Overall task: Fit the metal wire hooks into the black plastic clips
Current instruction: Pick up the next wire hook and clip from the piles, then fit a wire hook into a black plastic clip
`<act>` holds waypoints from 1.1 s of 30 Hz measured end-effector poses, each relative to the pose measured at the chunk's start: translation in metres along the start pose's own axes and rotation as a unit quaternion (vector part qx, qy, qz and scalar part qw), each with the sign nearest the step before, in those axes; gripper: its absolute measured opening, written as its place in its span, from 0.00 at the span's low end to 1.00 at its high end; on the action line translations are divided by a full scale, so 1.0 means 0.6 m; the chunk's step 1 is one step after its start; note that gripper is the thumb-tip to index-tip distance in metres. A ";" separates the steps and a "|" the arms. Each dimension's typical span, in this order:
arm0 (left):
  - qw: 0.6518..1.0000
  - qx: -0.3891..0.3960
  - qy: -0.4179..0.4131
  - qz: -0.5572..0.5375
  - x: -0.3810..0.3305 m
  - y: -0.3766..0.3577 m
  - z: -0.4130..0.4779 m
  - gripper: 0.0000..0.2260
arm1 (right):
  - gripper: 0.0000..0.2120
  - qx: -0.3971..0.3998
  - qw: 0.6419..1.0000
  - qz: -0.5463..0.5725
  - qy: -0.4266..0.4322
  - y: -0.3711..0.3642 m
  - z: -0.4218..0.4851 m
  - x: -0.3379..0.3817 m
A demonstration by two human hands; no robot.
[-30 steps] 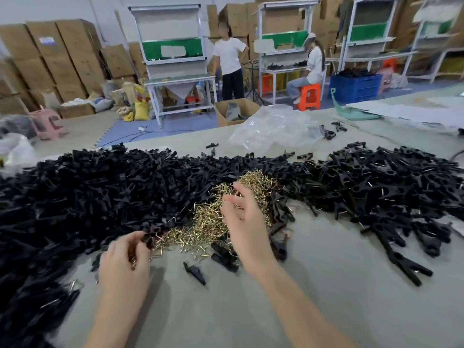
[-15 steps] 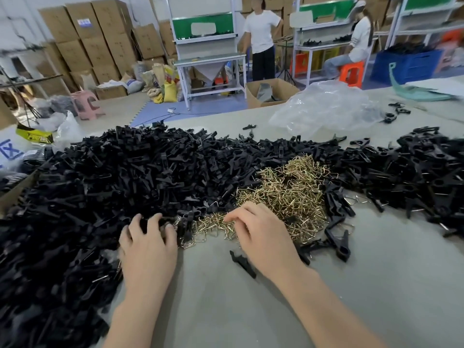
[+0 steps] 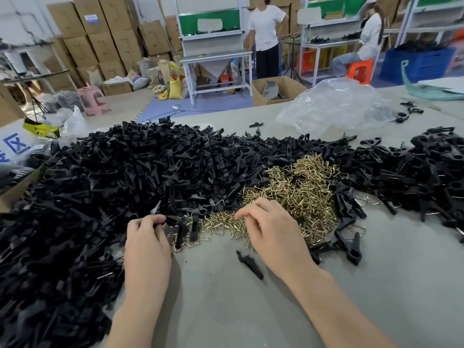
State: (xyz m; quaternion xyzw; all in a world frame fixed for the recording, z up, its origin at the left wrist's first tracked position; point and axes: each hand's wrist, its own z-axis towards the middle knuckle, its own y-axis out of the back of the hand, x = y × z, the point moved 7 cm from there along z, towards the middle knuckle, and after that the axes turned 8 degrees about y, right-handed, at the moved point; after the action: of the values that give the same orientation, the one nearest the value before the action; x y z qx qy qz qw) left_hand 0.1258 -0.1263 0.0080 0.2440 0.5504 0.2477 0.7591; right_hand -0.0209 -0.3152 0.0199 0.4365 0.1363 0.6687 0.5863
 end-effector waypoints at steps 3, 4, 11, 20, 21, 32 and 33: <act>0.999 -0.022 -0.010 -0.020 -0.003 0.008 0.001 0.10 | 0.10 -0.002 1.000 0.002 -0.001 0.001 0.000 0.002; 0.999 -0.028 -0.008 -0.028 -0.002 0.011 0.003 0.10 | 0.10 -0.004 1.000 0.002 -0.001 0.001 0.001 0.002; 0.997 -0.037 0.021 -0.067 0.015 0.023 0.012 0.13 | 0.12 -0.017 0.999 -0.026 0.037 0.007 0.003 0.016; 0.979 -0.002 -0.077 -0.189 -0.063 0.028 -0.034 0.10 | 0.14 -0.009 0.924 0.370 -0.094 -0.019 0.006 0.021; 0.973 0.038 -0.078 -0.214 -0.076 0.014 -0.048 0.10 | 0.15 0.009 0.904 0.407 -0.131 -0.032 0.005 0.019; 0.930 0.188 -0.035 -0.315 -0.088 -0.038 -0.092 0.11 | 0.07 -0.007 0.815 0.556 -0.162 -0.052 0.008 0.013; 0.933 0.183 -0.038 -0.307 -0.087 -0.036 -0.092 0.11 | 0.09 -0.018 0.806 0.568 -0.169 -0.052 0.008 0.012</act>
State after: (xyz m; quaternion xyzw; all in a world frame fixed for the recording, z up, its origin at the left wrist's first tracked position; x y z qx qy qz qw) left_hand 0.0610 -0.1709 0.0162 0.2070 0.6048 -0.1122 0.7608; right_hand 0.0040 -0.3019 0.0038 0.5315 -0.2489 0.8002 0.1234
